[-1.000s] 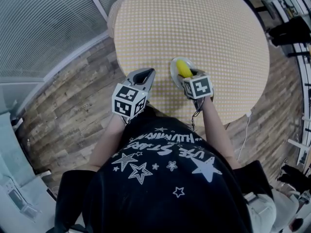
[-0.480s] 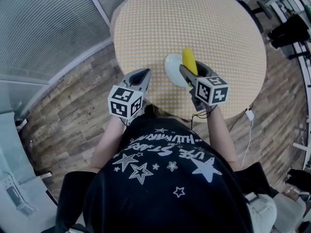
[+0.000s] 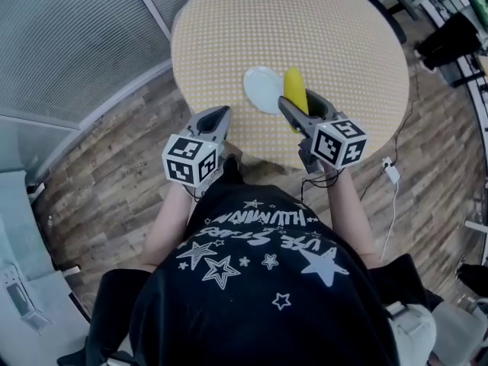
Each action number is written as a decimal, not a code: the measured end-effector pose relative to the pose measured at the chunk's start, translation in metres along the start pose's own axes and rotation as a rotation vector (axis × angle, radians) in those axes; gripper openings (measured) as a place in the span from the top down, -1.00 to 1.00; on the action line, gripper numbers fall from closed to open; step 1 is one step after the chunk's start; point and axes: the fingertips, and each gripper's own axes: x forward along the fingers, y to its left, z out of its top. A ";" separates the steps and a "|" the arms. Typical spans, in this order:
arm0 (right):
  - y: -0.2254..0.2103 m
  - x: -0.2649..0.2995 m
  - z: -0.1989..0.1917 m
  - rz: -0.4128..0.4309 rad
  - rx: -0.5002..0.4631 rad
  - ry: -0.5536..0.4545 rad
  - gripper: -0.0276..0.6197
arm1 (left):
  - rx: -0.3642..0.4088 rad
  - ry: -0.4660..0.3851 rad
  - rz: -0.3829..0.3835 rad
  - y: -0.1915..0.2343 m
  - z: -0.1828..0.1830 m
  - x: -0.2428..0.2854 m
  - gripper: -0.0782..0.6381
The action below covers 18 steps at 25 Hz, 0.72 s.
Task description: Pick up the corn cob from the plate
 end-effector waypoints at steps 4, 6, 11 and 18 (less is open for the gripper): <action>0.008 -0.034 -0.009 0.029 0.017 -0.022 0.11 | -0.014 -0.006 0.018 -0.029 -0.010 -0.016 0.76; 0.009 -0.049 -0.014 0.039 0.031 -0.033 0.11 | -0.021 -0.010 0.027 -0.043 -0.015 -0.023 0.76; 0.014 -0.083 -0.031 0.051 0.014 -0.036 0.11 | -0.042 -0.022 0.064 -0.076 -0.030 -0.046 0.76; 0.013 -0.106 -0.045 0.034 0.054 -0.045 0.11 | -0.038 -0.059 0.077 -0.095 -0.026 -0.069 0.76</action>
